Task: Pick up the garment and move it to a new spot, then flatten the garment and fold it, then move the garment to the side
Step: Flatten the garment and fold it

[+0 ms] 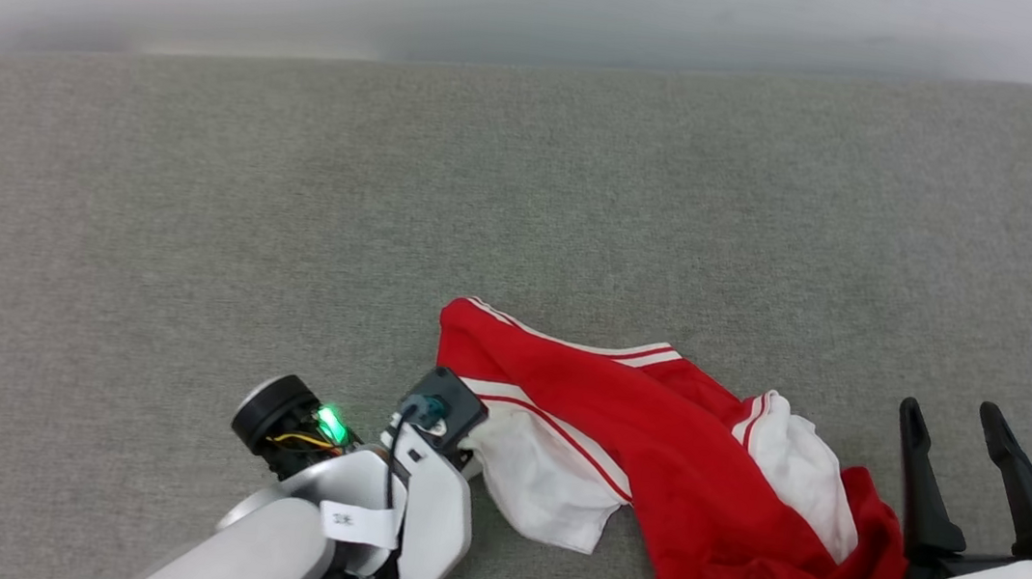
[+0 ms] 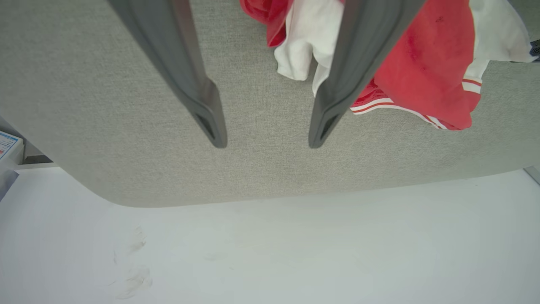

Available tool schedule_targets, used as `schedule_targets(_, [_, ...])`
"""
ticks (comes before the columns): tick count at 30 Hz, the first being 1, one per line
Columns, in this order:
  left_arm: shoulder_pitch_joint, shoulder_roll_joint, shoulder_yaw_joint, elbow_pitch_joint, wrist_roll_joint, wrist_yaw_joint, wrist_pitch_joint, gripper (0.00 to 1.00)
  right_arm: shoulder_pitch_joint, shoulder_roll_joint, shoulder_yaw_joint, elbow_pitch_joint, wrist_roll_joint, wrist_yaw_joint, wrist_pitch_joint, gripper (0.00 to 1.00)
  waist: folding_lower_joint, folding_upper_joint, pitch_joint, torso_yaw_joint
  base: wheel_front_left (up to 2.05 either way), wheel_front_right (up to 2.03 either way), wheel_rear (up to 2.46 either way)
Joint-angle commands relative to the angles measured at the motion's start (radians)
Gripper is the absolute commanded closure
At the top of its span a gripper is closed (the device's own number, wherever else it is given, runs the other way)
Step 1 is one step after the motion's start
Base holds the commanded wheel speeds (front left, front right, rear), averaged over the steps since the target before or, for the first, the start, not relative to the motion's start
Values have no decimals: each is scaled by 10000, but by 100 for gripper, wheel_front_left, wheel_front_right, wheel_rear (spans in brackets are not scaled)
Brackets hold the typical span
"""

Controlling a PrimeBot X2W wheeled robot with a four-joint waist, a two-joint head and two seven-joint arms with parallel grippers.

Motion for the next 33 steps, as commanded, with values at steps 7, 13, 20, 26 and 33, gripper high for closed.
schedule_targets(7, [1007,724,1145,-1295,-278,1262,-748,100,275,84,-375,-44,66,0,155,0,-1,0,-493,423,0,0,0])
schedule_targets(13, [2425,1594,2275,-2121,-805,2503,-944,100,555,96,-629,-156,73,0,288,0,-1,0,-831,643,0,0,0])
schedule_targets(20, [4138,2007,3418,-1963,-1768,3505,-1307,100,759,135,-827,-274,144,0,428,0,-1,0,-1018,706,0,0,0])
schedule_targets(26, [4920,1522,3908,-1233,-2587,3505,-2000,85,831,247,-1024,-203,234,0,466,0,-1,0,-1070,564,0,0,0])
schedule_targets(33, [4514,998,4049,-1465,-2332,3441,-3297,0,941,293,-1115,-110,294,0,522,0,-1,0,-1259,484,0,0,0])
